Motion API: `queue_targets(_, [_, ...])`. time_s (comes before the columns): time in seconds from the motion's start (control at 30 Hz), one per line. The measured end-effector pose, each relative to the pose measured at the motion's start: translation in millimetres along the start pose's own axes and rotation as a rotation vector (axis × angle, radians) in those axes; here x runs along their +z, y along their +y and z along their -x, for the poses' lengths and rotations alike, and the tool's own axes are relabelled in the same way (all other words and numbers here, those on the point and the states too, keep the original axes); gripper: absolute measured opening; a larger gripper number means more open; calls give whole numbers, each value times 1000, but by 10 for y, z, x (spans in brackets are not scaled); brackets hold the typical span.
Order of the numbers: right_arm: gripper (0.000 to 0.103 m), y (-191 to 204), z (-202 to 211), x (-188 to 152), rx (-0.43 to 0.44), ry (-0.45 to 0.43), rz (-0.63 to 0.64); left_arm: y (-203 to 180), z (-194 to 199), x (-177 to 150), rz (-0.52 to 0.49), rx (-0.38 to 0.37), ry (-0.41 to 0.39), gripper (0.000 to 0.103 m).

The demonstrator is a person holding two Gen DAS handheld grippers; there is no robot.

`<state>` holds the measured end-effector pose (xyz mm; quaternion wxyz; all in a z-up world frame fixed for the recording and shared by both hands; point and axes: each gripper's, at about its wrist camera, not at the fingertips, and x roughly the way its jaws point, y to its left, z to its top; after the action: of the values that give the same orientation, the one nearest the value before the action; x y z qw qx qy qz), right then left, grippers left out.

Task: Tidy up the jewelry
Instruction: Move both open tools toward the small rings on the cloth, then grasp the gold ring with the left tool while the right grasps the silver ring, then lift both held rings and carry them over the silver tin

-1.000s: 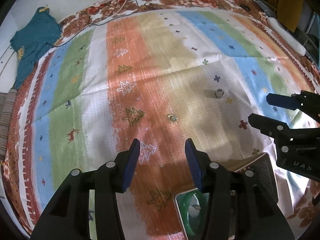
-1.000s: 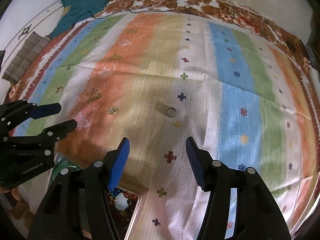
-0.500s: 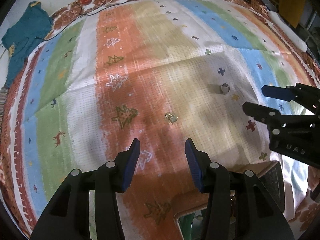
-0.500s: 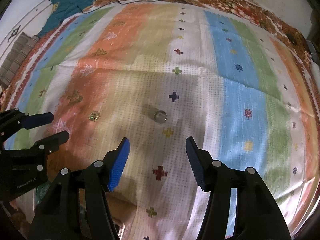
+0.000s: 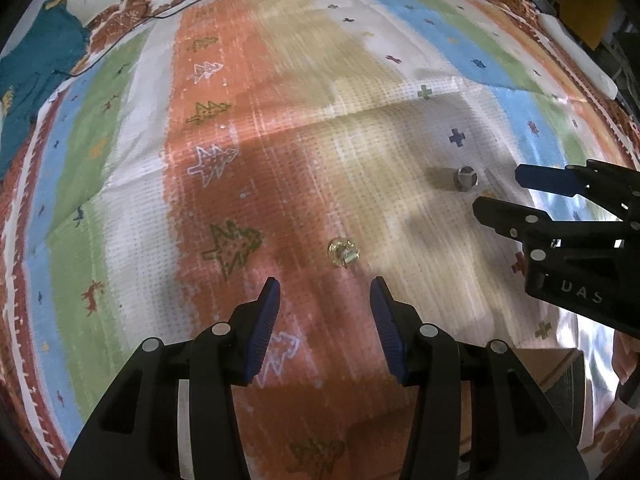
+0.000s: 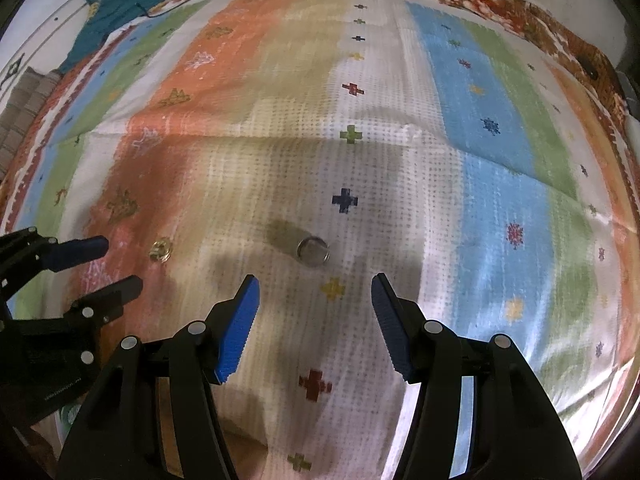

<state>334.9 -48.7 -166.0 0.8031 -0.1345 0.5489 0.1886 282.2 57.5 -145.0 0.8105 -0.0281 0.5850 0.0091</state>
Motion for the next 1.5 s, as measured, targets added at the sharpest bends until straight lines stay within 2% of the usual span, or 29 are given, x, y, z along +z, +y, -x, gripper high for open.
queue_targets(0.47, [58, 4, -297, 158, -17, 29, -1, -41, -251, 158, -30, -20, 30, 44])
queue_targets(0.57, [47, 16, -311, 157, -31, 27, 10, -51, -276, 194, -28, -22, 32, 41])
queue_targets(0.63, [40, 18, -317, 162, -32, 30, 13, -58, -284, 214, -25, -26, 35, 26])
queue_targets(0.7, [34, 8, -313, 165, -35, 32, 14, -69, -298, 217, -27, -28, 45, 18])
queue_targets(0.8, [22, 1, -310, 152, -35, 29, 18, -83, -306, 216, -25, -19, 54, 17])
queue_targets(0.83, [21, -9, -305, 139, -31, 27, 20, -86, -303, 214, -24, -18, 56, 17])
queue_targets(1.0, [21, -49, -272, 117, 0, 19, 8, -73, -251, 174, 2, -10, 47, 17])
queue_targets(1.5, [21, -66, 88, -29, -14, -33, -8, -20, 107, 27, 70, 0, -18, 16])
